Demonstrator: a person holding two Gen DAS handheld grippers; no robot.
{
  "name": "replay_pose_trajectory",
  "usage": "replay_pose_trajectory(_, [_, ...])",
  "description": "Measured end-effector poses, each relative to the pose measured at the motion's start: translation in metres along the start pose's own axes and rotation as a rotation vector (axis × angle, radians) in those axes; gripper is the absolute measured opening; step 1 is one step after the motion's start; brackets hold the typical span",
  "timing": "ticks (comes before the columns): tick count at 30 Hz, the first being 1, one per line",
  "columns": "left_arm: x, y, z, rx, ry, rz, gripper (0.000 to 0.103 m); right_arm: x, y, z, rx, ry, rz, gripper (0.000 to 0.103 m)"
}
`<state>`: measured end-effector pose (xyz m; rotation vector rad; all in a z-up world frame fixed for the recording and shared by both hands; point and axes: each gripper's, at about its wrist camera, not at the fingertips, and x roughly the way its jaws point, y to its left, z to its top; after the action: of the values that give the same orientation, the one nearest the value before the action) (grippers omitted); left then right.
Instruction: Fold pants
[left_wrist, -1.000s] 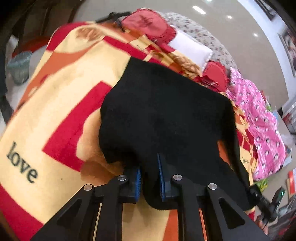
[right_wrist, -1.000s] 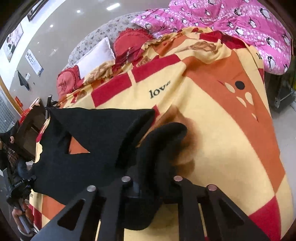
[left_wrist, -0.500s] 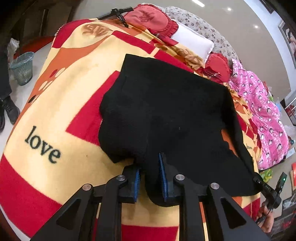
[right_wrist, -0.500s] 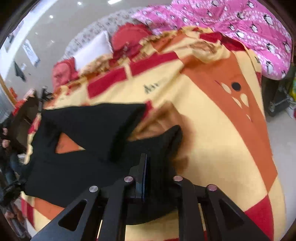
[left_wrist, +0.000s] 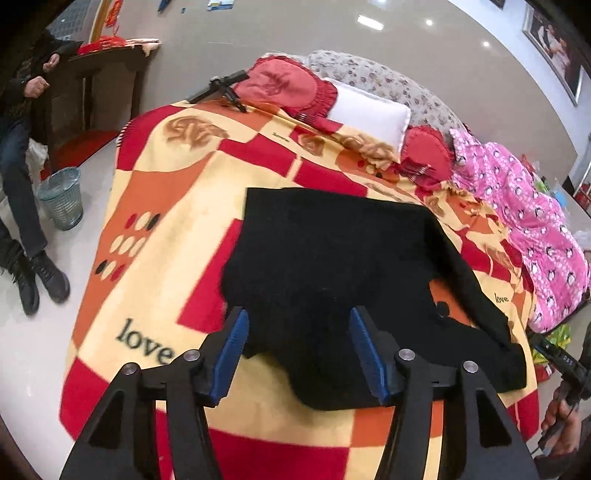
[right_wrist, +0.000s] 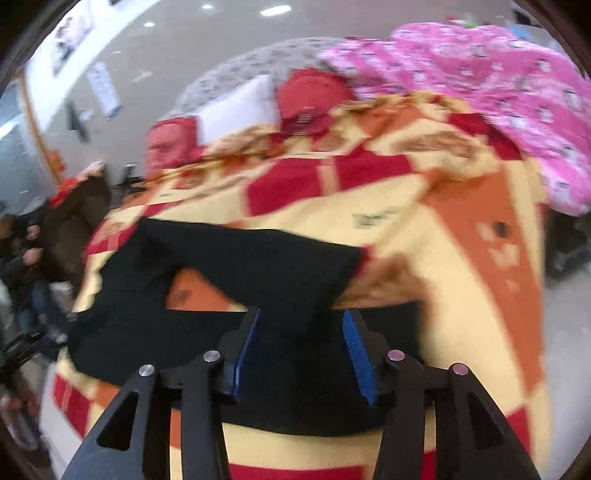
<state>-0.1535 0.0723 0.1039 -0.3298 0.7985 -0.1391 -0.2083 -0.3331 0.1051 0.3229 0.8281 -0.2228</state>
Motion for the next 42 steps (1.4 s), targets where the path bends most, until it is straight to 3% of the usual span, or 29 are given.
replay_pose_trajectory(3, [0.020, -0.002, -0.006, 0.011, 0.029, -0.007, 0.057, 0.020, 0.029, -0.001, -0.056, 0.050, 0.084, 0.048])
replay_pose_trajectory(6, [0.044, -0.005, -0.007, 0.024, 0.050, 0.032, 0.057, 0.047, 0.057, -0.008, -0.113, 0.113, 0.135, 0.048])
replay_pose_trajectory(13, [0.078, -0.011, -0.005, 0.046, 0.061, 0.087, 0.065, 0.101, 0.091, -0.027, -0.176, 0.226, 0.179, 0.052])
replay_pose_trajectory(17, [0.088, -0.015, -0.001, 0.063, 0.059, 0.101, 0.066, 0.105, 0.099, -0.029, -0.209, 0.214, 0.175, 0.061])
replay_pose_trajectory(20, [0.092, -0.012, 0.010, 0.061, 0.083, 0.086, 0.066, 0.104, 0.102, -0.017, -0.204, 0.222, 0.187, 0.061])
replay_pose_trajectory(22, [0.088, -0.011, 0.020, 0.033, 0.077, 0.061, 0.068, 0.099, 0.110, -0.001, -0.214, 0.178, 0.200, 0.064])
replay_pose_trajectory(24, [0.084, -0.006, 0.031, -0.015, 0.051, 0.024, 0.076, 0.097, 0.124, 0.014, -0.235, 0.125, 0.203, 0.081])
replay_pose_trajectory(26, [0.089, -0.002, 0.041, -0.051, 0.047, 0.002, 0.078, 0.101, 0.141, 0.027, -0.274, 0.069, 0.196, 0.085])
replay_pose_trajectory(34, [0.124, -0.002, 0.054, -0.054, 0.079, -0.002, 0.078, 0.151, 0.210, 0.067, -0.522, -0.042, 0.050, 0.085])
replay_pose_trajectory(40, [0.145, -0.008, 0.057, -0.034, 0.106, 0.010, 0.078, 0.191, 0.228, 0.088, -0.568, -0.021, 0.072, 0.085])
replay_pose_trajectory(41, [0.146, -0.009, 0.056, -0.039, 0.108, 0.012, 0.078, 0.199, 0.229, 0.089, -0.578, -0.006, 0.074, 0.081])
replay_pose_trajectory(42, [0.149, -0.007, 0.055, -0.046, 0.114, 0.010, 0.078, 0.206, 0.231, 0.090, -0.585, 0.011, 0.075, 0.060])
